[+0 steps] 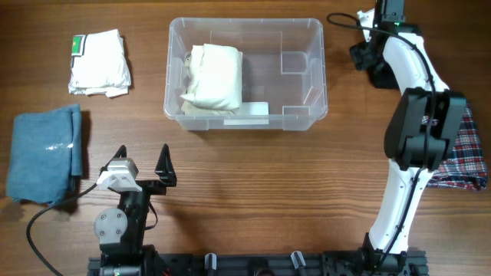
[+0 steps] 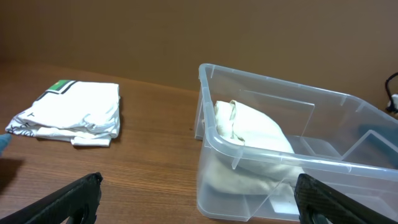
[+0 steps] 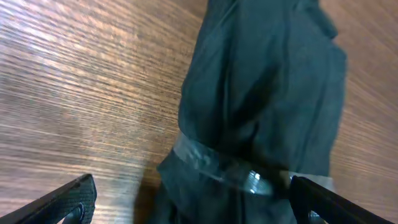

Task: Pack container
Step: 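Release the cream bundle and move the right gripper to the black bundle, then grasp the black taped bundle and place it beside the cream bundle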

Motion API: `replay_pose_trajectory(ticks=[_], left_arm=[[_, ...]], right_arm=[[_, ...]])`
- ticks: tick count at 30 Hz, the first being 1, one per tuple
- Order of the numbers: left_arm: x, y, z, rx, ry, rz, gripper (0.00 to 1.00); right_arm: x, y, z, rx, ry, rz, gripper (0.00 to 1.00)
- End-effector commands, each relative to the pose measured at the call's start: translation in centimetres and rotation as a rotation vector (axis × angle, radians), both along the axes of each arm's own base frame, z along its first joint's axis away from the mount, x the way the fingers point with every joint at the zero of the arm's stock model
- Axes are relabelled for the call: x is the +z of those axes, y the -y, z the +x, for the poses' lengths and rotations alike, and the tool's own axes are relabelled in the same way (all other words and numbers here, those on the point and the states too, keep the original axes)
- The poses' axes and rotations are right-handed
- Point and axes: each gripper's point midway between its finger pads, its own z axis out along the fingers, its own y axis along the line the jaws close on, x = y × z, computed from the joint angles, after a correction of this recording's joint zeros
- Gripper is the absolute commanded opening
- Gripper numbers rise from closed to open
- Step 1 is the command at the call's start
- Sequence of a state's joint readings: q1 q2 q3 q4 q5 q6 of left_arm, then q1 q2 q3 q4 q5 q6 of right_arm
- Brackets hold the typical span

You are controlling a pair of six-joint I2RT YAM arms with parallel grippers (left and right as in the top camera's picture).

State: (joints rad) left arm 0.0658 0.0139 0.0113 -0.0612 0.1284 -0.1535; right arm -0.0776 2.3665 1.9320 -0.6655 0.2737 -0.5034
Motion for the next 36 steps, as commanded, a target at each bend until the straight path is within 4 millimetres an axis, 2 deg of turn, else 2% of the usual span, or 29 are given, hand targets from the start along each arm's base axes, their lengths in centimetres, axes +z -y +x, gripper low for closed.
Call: replay_pose_trajectory(ticks=[1, 7, 11, 14, 16, 20, 22, 23, 24, 25, 28, 30, 33, 36], left_arm=[[-0.2, -0.2, 0.0, 0.008, -0.001, 0.020, 1.00], [-0.2, -0.2, 0.0, 0.009, -0.001, 0.020, 1.00], [-0.2, -0.2, 0.0, 0.009, -0.001, 0.020, 1.00], [-0.2, -0.2, 0.0, 0.008, -0.001, 0.020, 1.00], [-0.2, -0.2, 0.0, 0.009, -0.001, 0.020, 1.00], [-0.2, -0.2, 0.0, 0.009, -0.001, 0.020, 1.00], [-0.2, -0.2, 0.0, 0.008, -0.001, 0.020, 1.00], [-0.2, -0.2, 0.0, 0.008, -0.001, 0.020, 1.00], [-0.2, -0.2, 0.0, 0.008, -0.001, 0.020, 1.00], [-0.2, -0.2, 0.0, 0.009, -0.001, 0.020, 1.00], [-0.2, -0.2, 0.0, 0.009, -0.001, 0.020, 1.00], [-0.2, -0.2, 0.0, 0.008, -0.001, 0.020, 1.00], [-0.2, -0.2, 0.0, 0.009, -0.001, 0.020, 1.00], [-0.2, -0.2, 0.0, 0.008, -0.001, 0.020, 1.00]], right_arm=[[-2.2, 1.8, -0.4, -0.019, -0.035, -0.028, 1.00], [-2.5, 4.5, -0.9, -0.067, -0.036, -0.025, 1.00], [-3.6, 4.1, -1.1, -0.056, -0.052, 0.025, 1.00], [-5.3, 3.9, -1.6, -0.059, -0.086, 0.034, 1.00], [-5.5, 3.8, -1.7, -0.081, -0.083, 0.044, 0.98], [-4.7, 5.1, -1.8, -0.181, -0.052, 0.005, 0.82], [-3.7, 5.6, -1.8, -0.229, -0.030, -0.006, 0.63], [-3.2, 5.6, -1.7, -0.237, -0.019, -0.002, 0.49], [-2.5, 5.6, -1.6, -0.252, -0.002, 0.004, 0.34], [-1.1, 5.6, -1.4, -0.280, 0.031, 0.014, 0.25], [2.5, 5.7, -1.1, -0.319, 0.106, 0.033, 0.25], [6.3, 5.6, -1.1, -0.346, 0.182, 0.049, 0.24], [13.6, 5.3, -2.1, -0.394, 0.316, 0.090, 0.24], [20.9, 3.0, -4.6, -0.380, 0.412, 0.188, 0.24]])
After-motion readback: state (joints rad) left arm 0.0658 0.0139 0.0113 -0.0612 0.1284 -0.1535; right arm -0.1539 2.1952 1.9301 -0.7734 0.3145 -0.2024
